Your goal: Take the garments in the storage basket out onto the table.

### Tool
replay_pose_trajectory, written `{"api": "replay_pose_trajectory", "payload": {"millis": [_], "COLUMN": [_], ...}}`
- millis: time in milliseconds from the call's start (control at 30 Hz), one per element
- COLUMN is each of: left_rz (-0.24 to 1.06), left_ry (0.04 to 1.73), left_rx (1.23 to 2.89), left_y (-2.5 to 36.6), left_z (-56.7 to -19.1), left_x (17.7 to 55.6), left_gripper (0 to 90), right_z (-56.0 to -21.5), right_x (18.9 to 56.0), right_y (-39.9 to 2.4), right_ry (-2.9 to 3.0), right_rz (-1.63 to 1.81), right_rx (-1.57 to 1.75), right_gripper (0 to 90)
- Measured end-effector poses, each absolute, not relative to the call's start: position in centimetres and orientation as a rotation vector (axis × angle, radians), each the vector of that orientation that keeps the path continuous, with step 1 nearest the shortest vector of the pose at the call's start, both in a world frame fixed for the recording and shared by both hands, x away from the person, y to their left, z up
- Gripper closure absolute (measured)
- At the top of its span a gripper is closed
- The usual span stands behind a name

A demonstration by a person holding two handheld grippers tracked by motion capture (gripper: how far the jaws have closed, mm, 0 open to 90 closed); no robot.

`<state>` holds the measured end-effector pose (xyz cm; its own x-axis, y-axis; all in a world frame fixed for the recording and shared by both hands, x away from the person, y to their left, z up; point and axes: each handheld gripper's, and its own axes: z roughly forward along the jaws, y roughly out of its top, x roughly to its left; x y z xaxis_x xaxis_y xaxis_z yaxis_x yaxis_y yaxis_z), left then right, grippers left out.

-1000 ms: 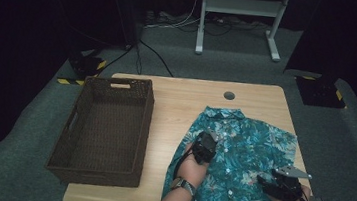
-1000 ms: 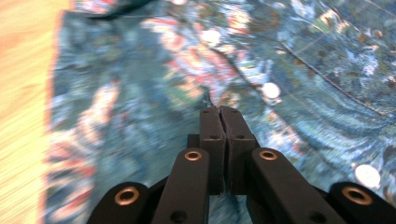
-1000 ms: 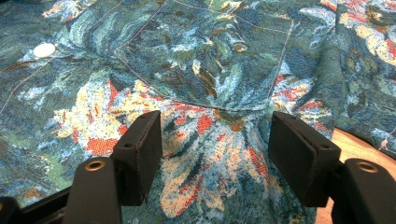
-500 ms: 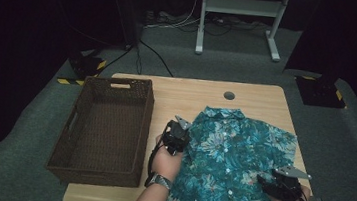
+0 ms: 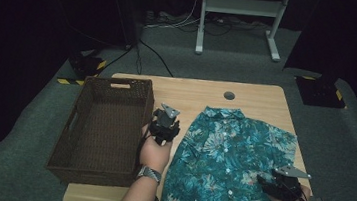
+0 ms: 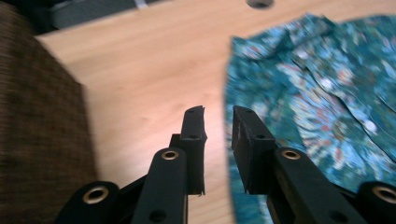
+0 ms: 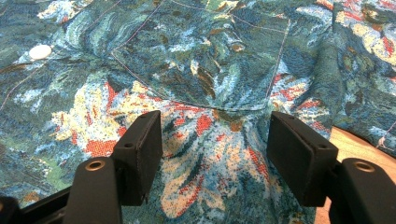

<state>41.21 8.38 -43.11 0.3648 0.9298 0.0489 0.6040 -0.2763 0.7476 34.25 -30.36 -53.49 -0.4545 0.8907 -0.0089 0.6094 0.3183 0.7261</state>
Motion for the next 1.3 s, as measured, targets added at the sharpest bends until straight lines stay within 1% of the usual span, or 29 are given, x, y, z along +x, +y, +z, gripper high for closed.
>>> {"api": "replay_pose_trajectory", "payload": {"millis": [233, 333, 433, 600, 633, 700, 767, 800, 900, 933, 967, 1067, 1300], "left_rz": [0.569, 0.543, 0.482, 0.462, 0.449, 0.464, 0.464, 0.46, 0.471, 0.476, 0.483, 0.487, 0.525], "left_ry": [1.322, 1.331, 1.362, 1.392, 1.401, 1.393, 1.382, 1.376, 1.339, 1.326, 1.317, 1.316, 1.335], "left_rx": [2.023, 2.041, 2.055, 2.085, 2.087, 2.096, 2.101, 2.105, 2.134, 2.144, 2.15, 2.132, 2.077], "left_y": [6.0, 5.3, 4.9, 4.1, 4.0, 3.8, 3.6, 3.5, 3.1, 3.0, 2.9, 3.1, 4.9], "left_z": [-46.5, -47.8, -49.3, -51.6, -51.9, -52.2, -52.1, -52.1, -52.0, -52.0, -51.9, -51.6, -49.8], "left_x": [41.3, 41.5, 42.1, 42.8, 42.9, 42.7, 42.7, 42.7, 42.4, 42.3, 42.2, 42.0, 41.7], "left_gripper": [68.3, 62.9, 59.1, 51.9, 51.2, 50.8, 53.5, 57.0, 76.9, 81.9, 84.6, 86.1, 86.3], "right_z": [-53.5, -53.5, -53.5, -53.5, -53.5, -53.6, -53.6, -53.5, -53.6, -53.5, -53.5, -53.5, -53.6], "right_x": [34.2, 34.2, 34.2, 34.2, 34.2, 34.2, 34.2, 34.2, 34.2, 34.2, 34.2, 34.3, 34.3], "right_y": [-30.4, -30.5, -30.5, -30.4, -30.5, -30.6, -30.5, -30.5, -30.6, -30.6, -30.5, -30.5, -30.5], "right_ry": [2.182, 2.186, 2.187, 2.182, 2.185, 2.183, 2.181, 2.183, 2.187, 2.186, 2.185, 2.184, 2.178], "right_rz": [0.937, 0.937, 0.94, 0.937, 0.941, 0.948, 0.944, 0.942, 0.946, 0.946, 0.943, 0.944, 0.948], "right_rx": [1.327, 1.322, 1.32, 1.327, 1.322, 1.32, 1.324, 1.325, 1.317, 1.32, 1.323, 1.325, 1.323], "right_gripper": [35.8, 35.8, 35.8, 35.9, 35.9, 36.2, 36.2, 36.2, 36.2, 36.3, 36.2, 36.3, 36.3]}}
